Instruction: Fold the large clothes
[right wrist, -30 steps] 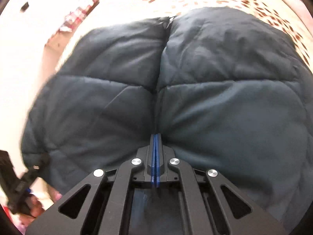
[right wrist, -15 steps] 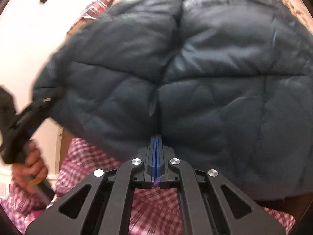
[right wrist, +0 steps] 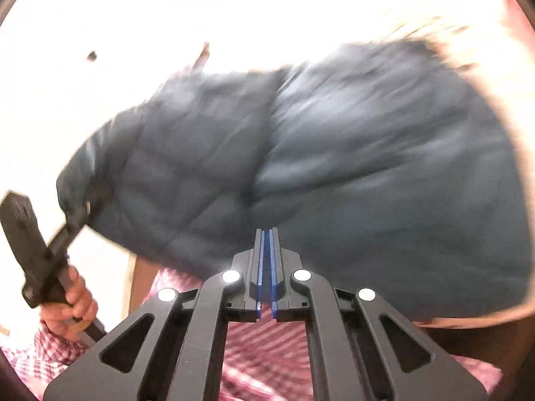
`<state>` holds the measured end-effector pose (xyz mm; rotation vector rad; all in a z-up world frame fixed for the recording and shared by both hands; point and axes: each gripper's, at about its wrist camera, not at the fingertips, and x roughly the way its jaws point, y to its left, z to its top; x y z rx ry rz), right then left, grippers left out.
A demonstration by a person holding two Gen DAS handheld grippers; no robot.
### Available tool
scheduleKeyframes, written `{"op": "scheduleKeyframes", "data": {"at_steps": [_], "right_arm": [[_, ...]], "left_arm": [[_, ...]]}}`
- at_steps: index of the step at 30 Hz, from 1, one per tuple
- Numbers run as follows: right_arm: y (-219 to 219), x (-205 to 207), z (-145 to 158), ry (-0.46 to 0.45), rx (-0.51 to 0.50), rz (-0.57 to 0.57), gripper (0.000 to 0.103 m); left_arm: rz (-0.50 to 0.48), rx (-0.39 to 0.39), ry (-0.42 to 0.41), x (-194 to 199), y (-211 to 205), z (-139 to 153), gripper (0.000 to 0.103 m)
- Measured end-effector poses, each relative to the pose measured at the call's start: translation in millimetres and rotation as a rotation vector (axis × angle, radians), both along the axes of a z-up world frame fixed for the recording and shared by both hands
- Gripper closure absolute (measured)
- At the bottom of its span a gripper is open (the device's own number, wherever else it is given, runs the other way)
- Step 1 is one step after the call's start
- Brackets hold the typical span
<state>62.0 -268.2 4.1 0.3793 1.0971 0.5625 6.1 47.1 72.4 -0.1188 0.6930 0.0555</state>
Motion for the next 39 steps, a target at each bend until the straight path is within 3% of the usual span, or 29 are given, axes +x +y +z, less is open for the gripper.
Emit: {"op": "scheduleKeyframes", "data": {"at_steps": [3,6,9,13,18,24,32,39], "right_arm": [[-65,1,-8,0.022,-0.014,-0.169,0.098],[-107,8,-50,0.137,0.012,-0.236,0.098],[-99,3,-84,0.189,0.052,-0.229,0.098],[-95,6,-92,0.177,0.102,-0.207,0.098],[-97,6,-99,0.179,0.146,-0.183,0.099],[-108,1,-115,0.207,0.23,-0.199,0.102],[-142,-20,-135,0.277,0.391,-0.25,0.103],[-185,-61,-108,0.202,0.256,-0.348,0.1]], "left_arm": [[-0.046,0.045,-0.029,3,-22,13,0.081],[-0.128,0.105,-0.066,5,-54,27,0.081],[-0.226,0.147,-0.09,10,-91,37,0.081],[-0.364,0.17,-0.099,17,-144,40,0.081],[-0.56,0.205,-0.066,28,-219,18,0.081],[-0.761,0.216,0.045,30,-280,-30,0.081],[-0.808,0.212,0.138,37,-283,-67,0.08],[-0.812,0.213,0.164,36,-288,-84,0.078]]}}
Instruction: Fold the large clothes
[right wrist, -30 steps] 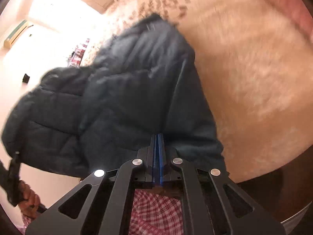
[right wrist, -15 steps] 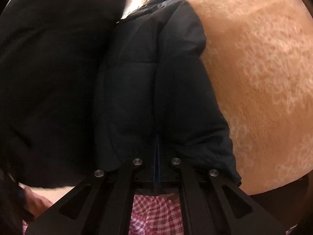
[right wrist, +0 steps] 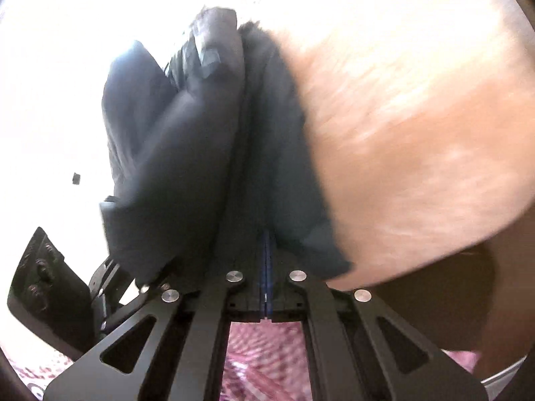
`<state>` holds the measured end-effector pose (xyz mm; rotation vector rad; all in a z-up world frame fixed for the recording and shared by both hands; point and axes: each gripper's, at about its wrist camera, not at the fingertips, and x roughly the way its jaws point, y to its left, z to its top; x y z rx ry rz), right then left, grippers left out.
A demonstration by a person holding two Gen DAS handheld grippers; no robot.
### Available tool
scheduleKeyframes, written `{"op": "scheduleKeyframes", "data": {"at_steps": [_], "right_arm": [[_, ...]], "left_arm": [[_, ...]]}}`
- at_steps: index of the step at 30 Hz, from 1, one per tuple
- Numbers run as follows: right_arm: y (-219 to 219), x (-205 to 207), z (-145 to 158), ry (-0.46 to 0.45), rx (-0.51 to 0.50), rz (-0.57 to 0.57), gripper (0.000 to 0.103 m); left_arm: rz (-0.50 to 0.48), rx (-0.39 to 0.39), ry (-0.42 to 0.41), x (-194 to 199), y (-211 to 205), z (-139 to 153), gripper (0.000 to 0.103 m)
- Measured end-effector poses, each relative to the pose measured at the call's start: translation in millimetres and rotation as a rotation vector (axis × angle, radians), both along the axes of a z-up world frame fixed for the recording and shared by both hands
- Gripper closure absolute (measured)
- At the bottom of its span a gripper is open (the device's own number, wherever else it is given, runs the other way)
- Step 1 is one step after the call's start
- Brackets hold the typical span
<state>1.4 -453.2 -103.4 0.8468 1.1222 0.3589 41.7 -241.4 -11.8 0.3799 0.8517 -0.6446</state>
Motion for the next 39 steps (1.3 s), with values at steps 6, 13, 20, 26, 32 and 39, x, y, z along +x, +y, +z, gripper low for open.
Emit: {"op": "scheduleKeyframes", "data": {"at_steps": [6,13,20,26,32,39], "right_arm": [[-28,-26,62,-0.118,-0.105,-0.105,0.099],[18,-20,142,-0.285,-0.125,0.026,0.099],[74,22,139,-0.261,-0.146,0.164,0.099],[90,13,95,-0.154,-0.27,0.216,0.099],[73,2,54,-0.058,-0.232,0.153,0.103],[74,-1,27,-0.004,-0.276,0.137,0.103]], "left_arm": [[0.006,-0.058,0.042,-3,3,10,0.059],[-0.042,-0.139,0.119,-10,13,25,0.043],[-0.085,-0.264,0.154,-23,62,64,0.043],[0.098,-0.324,0.07,11,103,98,0.043],[0.253,-0.328,0.094,83,72,99,0.043],[0.346,-0.276,0.225,142,39,66,0.05]]}}
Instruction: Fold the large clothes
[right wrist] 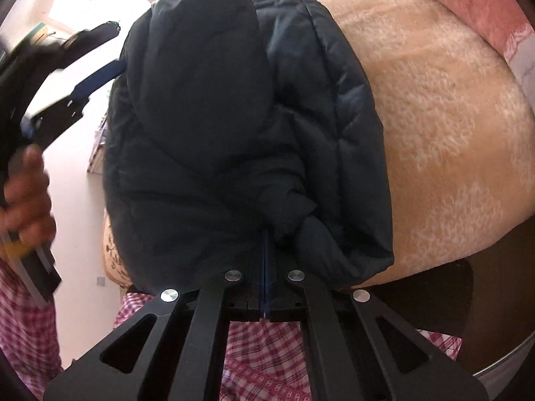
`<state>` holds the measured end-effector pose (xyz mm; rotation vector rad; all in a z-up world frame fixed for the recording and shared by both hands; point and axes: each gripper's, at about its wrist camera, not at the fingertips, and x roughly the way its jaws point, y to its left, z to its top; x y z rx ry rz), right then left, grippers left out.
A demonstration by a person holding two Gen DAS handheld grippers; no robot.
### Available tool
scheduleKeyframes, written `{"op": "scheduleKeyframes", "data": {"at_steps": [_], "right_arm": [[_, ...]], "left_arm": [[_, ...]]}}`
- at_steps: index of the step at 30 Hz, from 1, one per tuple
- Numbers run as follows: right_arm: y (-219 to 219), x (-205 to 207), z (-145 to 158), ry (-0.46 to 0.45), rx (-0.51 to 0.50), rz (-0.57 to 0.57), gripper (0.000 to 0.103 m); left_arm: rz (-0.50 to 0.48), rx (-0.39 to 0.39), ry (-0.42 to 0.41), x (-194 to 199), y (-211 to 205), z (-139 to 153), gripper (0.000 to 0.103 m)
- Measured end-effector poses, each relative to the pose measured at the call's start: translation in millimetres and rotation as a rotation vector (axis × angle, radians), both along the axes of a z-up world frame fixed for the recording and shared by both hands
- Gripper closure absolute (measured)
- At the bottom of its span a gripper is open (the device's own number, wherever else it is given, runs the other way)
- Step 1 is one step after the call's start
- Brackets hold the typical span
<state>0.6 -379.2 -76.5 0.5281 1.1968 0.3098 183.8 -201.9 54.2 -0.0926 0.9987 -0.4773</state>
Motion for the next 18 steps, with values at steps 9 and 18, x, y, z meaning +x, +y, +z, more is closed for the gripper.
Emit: {"op": "scheduleKeyframes", "data": {"at_steps": [9,18], "right_arm": [[-9,0,-28,0.019,0.063,-0.029,0.103],[-20,3,-42,0.033,0.083,-0.024,0.103]], "left_arm": [[-0.017,0.206,0.028,19,-41,-39,0.05],[-0.019,0.247,-0.02,18,-43,-57,0.048]]}}
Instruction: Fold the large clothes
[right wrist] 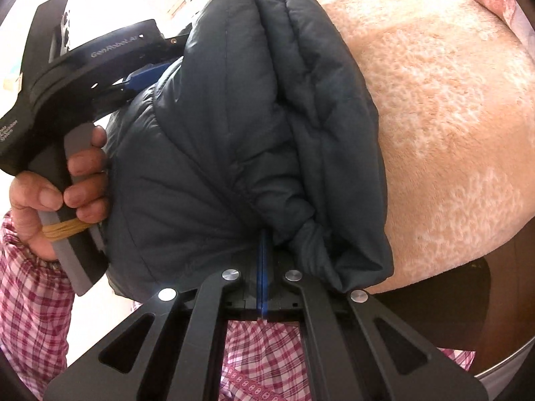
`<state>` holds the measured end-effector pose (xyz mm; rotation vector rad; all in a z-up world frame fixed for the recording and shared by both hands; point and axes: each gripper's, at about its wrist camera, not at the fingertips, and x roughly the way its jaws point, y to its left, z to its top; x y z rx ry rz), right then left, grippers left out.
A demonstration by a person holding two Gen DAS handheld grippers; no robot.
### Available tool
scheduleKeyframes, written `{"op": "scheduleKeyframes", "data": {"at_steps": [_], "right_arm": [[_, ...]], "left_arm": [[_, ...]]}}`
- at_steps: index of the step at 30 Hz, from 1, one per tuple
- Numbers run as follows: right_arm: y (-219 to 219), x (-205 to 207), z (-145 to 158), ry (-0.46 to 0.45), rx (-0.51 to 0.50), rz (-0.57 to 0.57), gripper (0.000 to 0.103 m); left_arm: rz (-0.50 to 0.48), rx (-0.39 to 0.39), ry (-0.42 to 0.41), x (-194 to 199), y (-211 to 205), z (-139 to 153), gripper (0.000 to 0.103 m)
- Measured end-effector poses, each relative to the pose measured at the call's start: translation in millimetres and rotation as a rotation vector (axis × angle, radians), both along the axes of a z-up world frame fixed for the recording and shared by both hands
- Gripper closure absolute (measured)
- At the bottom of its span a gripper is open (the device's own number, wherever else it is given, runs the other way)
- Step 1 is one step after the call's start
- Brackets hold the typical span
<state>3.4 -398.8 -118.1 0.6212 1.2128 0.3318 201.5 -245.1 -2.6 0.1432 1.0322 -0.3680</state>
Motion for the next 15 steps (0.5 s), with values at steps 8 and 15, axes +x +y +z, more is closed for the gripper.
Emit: {"op": "scheduleKeyframes", "data": {"at_steps": [8,15], "right_arm": [[-6.0,4.4,1.0,0.006,0.017,0.006,0.103],[-5.3,8.5,0.9,0.011,0.013,0.021,0.103]], "left_arm": [[-0.006,0.024,-0.036,-2.8,-3.3,-8.3,0.048],[-0.006,0.043,-0.067,-5.9,-5.8,-10.7,0.047]]}}
